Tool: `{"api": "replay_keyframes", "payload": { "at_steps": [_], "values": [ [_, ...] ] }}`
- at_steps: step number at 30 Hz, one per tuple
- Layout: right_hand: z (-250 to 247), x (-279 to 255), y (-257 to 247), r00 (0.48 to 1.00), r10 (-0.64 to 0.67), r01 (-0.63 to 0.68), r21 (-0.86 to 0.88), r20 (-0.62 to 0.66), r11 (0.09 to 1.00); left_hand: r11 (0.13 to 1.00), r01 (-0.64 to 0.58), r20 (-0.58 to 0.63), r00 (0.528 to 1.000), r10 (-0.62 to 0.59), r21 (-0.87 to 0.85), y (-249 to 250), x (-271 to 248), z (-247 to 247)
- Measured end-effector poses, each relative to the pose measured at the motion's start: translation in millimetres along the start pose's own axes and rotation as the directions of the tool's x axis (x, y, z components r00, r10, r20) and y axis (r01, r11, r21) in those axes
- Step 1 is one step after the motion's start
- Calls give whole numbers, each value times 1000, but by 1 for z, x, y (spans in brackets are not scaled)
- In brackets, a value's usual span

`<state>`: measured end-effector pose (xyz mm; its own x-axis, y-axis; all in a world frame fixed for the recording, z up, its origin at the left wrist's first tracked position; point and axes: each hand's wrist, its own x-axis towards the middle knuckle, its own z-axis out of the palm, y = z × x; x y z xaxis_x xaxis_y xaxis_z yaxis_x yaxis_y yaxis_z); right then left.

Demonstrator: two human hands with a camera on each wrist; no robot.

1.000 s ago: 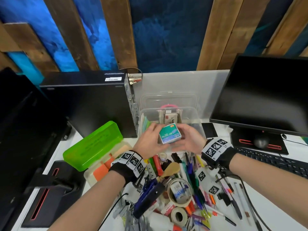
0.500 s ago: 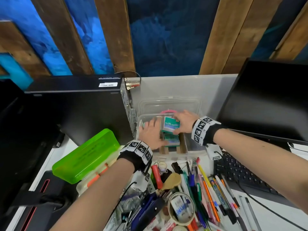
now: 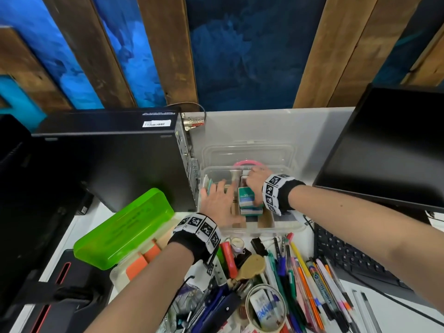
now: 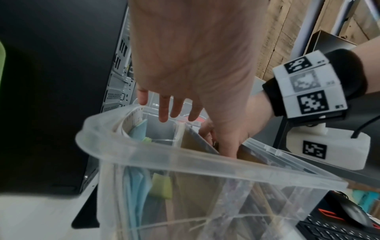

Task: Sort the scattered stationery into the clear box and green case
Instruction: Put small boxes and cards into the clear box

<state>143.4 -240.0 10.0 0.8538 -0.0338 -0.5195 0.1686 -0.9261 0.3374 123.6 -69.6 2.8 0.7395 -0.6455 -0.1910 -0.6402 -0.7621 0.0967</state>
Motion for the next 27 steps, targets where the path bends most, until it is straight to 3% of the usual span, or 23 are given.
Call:
{"api": "replay_keyframes", "payload": {
  "at_steps": [5, 9, 12, 23, 27],
  "values": [
    [-5, -22, -16, 985, -26, 47, 124, -168, 991, 1000, -5, -16, 1000, 5, 0, 1, -1, 0],
    [2, -29, -28, 991, -133, 123, 225, 32, 967, 1000, -2, -19, 1000, 2, 2, 2, -2, 0],
    [8, -31, -35, 975, -170, 145, 169, 141, 975, 1000, 3, -24, 1000, -3, -1, 1, -3, 1],
    [30, -22, -37, 980, -155, 143, 101, 127, 985, 1000, 25, -21, 999, -26, -12, 1, -2, 2],
    [20, -43, -37, 986, -150, 130, 233, 69, 964, 999, -22, -13, 1000, 22, -43, 0, -8, -5]
  ]
}}
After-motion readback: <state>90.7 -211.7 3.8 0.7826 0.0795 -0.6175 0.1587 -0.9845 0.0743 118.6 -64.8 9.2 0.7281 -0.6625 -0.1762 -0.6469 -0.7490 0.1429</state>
